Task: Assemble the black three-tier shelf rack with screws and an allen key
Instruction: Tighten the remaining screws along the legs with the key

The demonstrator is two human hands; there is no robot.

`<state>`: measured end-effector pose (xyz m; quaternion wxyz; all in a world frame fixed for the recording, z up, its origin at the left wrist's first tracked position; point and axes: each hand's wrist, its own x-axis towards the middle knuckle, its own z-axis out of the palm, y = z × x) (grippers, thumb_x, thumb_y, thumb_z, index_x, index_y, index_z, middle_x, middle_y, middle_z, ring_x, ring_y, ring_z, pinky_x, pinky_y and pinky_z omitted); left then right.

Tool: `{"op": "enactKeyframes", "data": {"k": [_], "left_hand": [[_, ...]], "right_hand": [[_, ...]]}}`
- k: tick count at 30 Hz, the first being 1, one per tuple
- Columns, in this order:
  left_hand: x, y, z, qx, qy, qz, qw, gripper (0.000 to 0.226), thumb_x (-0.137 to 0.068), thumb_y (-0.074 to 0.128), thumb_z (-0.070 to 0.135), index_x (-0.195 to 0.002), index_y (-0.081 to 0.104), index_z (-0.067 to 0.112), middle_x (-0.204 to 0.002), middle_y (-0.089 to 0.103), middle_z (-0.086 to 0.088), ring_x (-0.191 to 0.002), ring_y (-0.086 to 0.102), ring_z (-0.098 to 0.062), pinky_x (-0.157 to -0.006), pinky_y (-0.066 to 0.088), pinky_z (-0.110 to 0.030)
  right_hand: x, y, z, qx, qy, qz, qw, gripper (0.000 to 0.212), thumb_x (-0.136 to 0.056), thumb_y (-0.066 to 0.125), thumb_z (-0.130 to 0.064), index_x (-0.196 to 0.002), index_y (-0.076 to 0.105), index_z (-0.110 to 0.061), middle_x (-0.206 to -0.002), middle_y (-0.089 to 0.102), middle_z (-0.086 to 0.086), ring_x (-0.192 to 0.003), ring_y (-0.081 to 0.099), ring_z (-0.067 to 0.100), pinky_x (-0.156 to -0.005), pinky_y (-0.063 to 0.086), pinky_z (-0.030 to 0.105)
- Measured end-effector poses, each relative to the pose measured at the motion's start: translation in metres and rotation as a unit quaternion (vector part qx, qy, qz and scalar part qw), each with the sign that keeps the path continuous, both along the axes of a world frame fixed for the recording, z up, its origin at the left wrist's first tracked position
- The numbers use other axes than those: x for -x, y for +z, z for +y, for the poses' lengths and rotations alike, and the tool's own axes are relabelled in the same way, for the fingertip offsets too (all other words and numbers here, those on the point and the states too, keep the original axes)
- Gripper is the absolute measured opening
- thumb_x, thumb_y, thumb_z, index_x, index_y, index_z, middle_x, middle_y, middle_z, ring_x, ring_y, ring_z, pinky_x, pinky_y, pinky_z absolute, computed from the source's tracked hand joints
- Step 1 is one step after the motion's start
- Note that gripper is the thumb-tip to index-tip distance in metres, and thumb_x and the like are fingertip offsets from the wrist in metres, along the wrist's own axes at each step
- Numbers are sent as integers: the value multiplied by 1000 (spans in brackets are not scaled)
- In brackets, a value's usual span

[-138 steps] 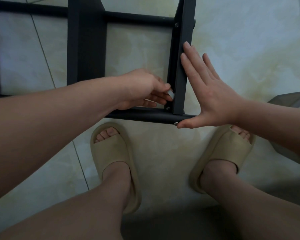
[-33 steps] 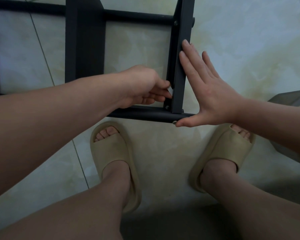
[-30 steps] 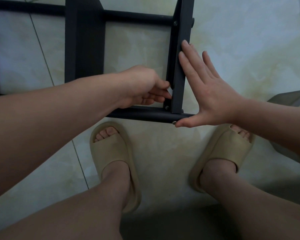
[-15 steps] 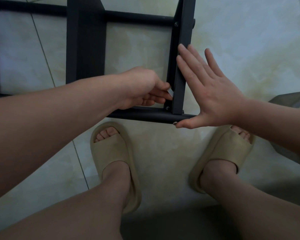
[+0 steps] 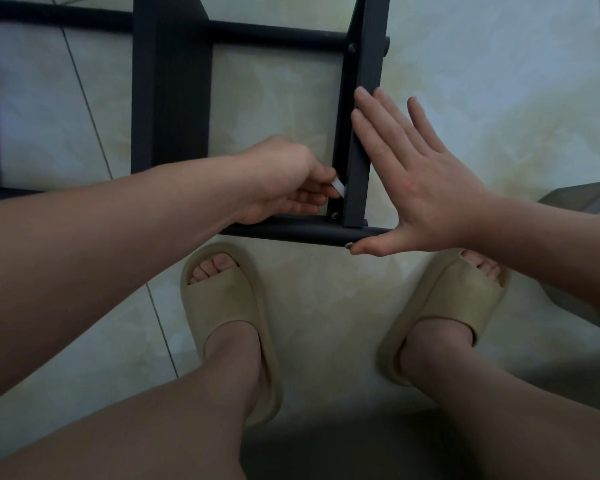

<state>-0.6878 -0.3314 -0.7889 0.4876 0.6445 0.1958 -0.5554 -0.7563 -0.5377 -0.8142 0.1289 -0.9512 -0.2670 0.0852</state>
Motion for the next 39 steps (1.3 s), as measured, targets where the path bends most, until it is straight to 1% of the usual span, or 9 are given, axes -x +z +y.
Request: {"op": "enactKeyframes", "data": {"k": [6,14,18,21,24,26,30,34,39], "left_hand": [[-4,-1,6,5,-25,2,1000,10,-95,61,10,-100,68,6,-79,75,-4,-79,68,-15,-67,59,-25],[-8,-4,16,18,-79,-20,996,7,-94,60,6,-94,68,6,-84,76,-6,-80,69,-15,-71,59,-24],[-11,-2,18,25,-118,-35,992,8,-95,60,4,-93,68,5,-84,76,-7,-76,68,-13,-70,58,-23],[-12,-2,20,25,-160,-51,986,9,-95,60,4,-94,69,4,-84,75,-6,-78,68,-14,-75,60,-24],[-10,-1,22,25,-207,-64,976,10,-95,60,5,-93,70,5,-86,75,-6,-84,68,-17,-84,58,-30],[-9,0,23,25,-240,-73,968,11,-95,61,7,-94,72,5,-89,75,-6,-85,67,-17,-87,56,-31],[-9,1,24,30,-286,-100,953,10,-95,63,9,-91,72,8,-92,76,-7,-85,67,-18,-87,55,-33],[-10,1,24,29,-312,-119,942,10,-95,63,10,-89,72,10,-92,75,-8,-84,68,-16,-86,55,-30],[-9,-1,23,28,-338,-126,932,11,-94,65,12,-85,72,15,-82,71,-3,-79,63,-15,-79,51,-29]], "right_hand": [[0,0,0,-8,-1,4,1000,129,-81,38,-92,-159,7,6,-168,2,24,-156,0,38,-126,3,58],[1,-1,1,-12,-2,11,1000,130,-80,40,-92,-159,7,6,-168,1,25,-156,-1,38,-126,3,57],[0,-1,1,-12,-1,11,1000,130,-80,41,-92,-159,6,6,-168,0,24,-156,-2,38,-126,2,56],[0,-2,1,-13,-2,15,1000,130,-80,41,-92,-159,6,5,-168,0,24,-156,-3,38,-126,2,56],[1,-2,1,-13,-2,18,1000,131,-80,42,-92,-159,5,5,-168,-1,24,-156,-4,37,-126,2,57],[1,-2,1,-13,-2,19,1000,130,-80,42,-92,-159,5,5,-168,-1,24,-156,-4,37,-126,3,57],[1,-2,1,-13,-3,23,1000,130,-80,43,-91,-159,4,5,-168,-1,24,-156,-4,37,-126,3,58],[1,-1,1,-12,-4,23,1000,130,-80,42,-91,-159,4,5,-168,-2,23,-156,-4,37,-126,3,58],[1,-1,2,-14,-5,27,1000,130,-80,43,-91,-159,4,5,-168,-2,23,-156,-4,37,-126,2,57]]}}
